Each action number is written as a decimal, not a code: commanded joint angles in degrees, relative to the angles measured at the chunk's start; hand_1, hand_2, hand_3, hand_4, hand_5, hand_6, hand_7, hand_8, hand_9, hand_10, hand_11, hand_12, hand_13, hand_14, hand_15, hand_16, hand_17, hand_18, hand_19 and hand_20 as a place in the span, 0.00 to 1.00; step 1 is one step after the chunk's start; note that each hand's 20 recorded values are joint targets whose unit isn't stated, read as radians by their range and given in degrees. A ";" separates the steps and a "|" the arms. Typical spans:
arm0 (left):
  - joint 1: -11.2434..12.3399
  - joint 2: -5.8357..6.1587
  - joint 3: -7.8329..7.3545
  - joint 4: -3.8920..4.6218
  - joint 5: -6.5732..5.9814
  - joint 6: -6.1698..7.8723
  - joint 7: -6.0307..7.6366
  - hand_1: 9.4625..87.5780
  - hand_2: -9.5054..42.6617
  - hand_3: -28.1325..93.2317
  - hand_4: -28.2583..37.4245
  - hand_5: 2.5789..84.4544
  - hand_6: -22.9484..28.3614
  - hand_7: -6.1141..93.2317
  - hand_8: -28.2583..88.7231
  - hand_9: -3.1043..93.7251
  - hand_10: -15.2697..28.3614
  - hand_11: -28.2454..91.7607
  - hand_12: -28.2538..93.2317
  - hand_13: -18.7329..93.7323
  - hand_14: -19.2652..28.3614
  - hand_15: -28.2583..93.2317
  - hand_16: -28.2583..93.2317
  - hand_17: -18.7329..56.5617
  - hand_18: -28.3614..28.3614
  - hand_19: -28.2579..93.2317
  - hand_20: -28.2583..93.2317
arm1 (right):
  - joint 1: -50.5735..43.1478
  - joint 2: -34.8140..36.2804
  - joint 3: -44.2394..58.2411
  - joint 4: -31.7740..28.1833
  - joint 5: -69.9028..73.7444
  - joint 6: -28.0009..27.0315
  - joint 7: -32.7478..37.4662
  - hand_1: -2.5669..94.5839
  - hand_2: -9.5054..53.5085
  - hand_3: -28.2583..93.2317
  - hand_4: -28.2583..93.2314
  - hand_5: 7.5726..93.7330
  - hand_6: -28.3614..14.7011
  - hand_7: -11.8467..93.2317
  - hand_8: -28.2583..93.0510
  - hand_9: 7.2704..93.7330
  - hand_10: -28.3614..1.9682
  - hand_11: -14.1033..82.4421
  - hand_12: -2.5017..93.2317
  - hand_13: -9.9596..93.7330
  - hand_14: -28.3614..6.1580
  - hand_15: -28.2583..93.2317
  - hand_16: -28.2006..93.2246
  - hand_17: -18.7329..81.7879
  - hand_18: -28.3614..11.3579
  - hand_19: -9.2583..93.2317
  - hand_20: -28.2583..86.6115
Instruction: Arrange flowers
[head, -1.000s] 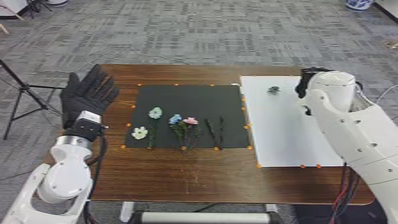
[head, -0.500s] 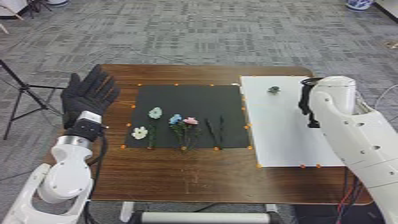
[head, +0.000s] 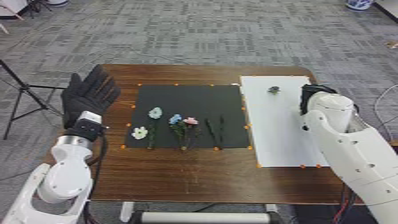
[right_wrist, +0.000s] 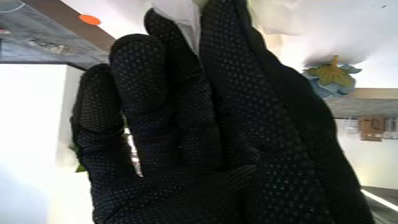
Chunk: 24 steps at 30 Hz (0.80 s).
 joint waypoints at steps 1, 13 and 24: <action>0.96 -0.20 0.08 -0.19 0.29 0.34 -0.07 0.19 0.49 0.80 0.00 0.43 0.60 0.14 0.17 0.31 0.65 0.35 0.28 0.33 0.69 0.35 0.21 0.12 0.73 0.51 0.28 | -5.44 -1.24 3.40 -4.78 1.34 4.32 -0.41 0.67 0.00 0.78 0.00 0.76 0.67 0.49 0.26 0.87 0.66 0.32 0.54 0.71 0.60 0.66 0.64 0.50 0.18 0.84 0.62; 0.78 -0.45 -0.46 0.39 3.32 -2.81 -2.58 0.19 0.48 0.79 0.00 0.42 0.60 0.13 0.17 0.30 0.64 0.34 0.28 0.33 0.68 0.33 0.21 0.12 0.73 0.50 0.28 | -4.34 -4.18 -2.91 -16.59 1.63 12.90 -17.60 0.66 0.00 0.80 0.01 0.77 0.65 0.49 0.27 0.88 0.65 0.30 0.53 0.71 0.61 0.64 0.64 0.49 0.20 0.84 0.62; 0.82 -0.14 0.27 0.41 3.80 -2.57 -2.86 0.19 0.47 0.79 0.00 0.42 0.60 0.13 0.17 0.30 0.64 0.34 0.29 0.33 0.69 0.33 0.21 0.12 0.73 0.50 0.28 | 0.39 -8.06 -12.35 -13.56 -4.76 7.31 -19.67 0.66 0.00 0.80 0.00 0.75 0.66 0.51 0.28 0.85 0.68 0.28 0.52 0.69 0.61 0.63 0.64 0.48 0.21 0.82 0.62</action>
